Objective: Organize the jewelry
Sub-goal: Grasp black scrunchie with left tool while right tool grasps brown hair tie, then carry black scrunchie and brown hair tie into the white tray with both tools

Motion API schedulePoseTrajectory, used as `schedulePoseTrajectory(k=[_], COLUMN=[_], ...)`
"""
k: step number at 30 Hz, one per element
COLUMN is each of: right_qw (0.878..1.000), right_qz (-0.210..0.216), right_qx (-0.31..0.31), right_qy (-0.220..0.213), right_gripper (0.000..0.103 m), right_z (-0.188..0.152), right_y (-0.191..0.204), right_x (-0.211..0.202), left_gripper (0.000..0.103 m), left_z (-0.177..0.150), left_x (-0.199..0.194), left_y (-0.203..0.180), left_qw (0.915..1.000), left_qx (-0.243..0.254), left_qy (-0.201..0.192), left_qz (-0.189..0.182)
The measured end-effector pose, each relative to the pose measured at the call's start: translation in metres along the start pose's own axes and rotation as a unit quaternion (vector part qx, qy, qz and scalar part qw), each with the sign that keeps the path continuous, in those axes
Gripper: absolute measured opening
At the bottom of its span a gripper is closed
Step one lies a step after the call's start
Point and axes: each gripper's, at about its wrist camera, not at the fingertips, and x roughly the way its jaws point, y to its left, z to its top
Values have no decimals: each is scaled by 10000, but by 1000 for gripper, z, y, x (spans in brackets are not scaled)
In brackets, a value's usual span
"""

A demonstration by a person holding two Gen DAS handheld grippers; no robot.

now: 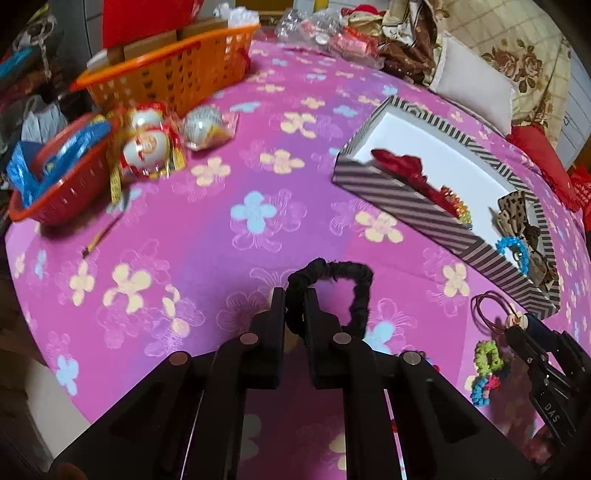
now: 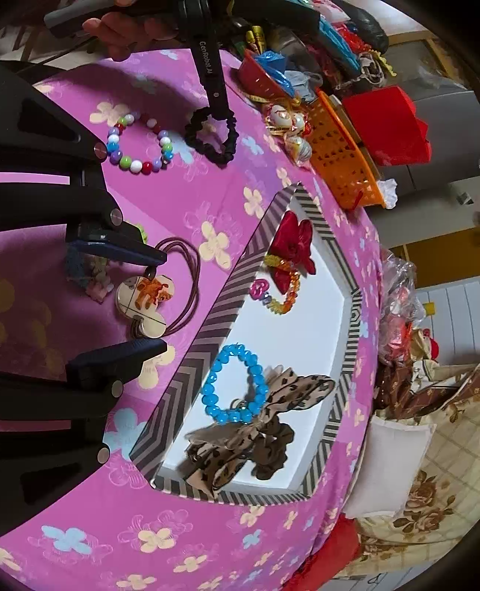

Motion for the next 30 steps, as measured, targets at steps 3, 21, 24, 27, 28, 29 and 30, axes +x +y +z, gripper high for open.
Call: schedulePoseTrajectory(k=[3, 21, 24, 27, 28, 29, 30], right_qw=[10000, 9984, 9982, 9980, 9978, 9977, 9976], right_qz=[16, -80, -97, -108, -119, -128, -142], right_qx=[-7, 3, 17, 21, 22, 24, 33], right_qy=[-68, -556, -595, -629, -647, -661, -684], right_gripper=[39, 39, 39, 39, 39, 39, 39], right_z=[2, 23, 25, 27, 29, 30, 32], right_y=[2, -5, -7, -9, -10, -11, -13], right_x=[-7, -56, -60, -63, -64, -65, -67], left_gripper=[8, 7, 7, 7, 7, 7, 7], left_z=[2, 24, 26, 30, 31, 32, 33], left_x=[-10, -51, -58, -64, -66, -67, -68], left_y=[-6, -25, -30, -38, -42, -46, -50], left_qw=[9999, 9963, 9962, 9958, 9957, 9956, 9954], left_qx=[105, 122, 191, 295, 341, 390, 446], left_qy=[-133, -117, -190, -257, -276, -296, -320], left_qz=[32, -847, -832, -823, -810, -797, -788])
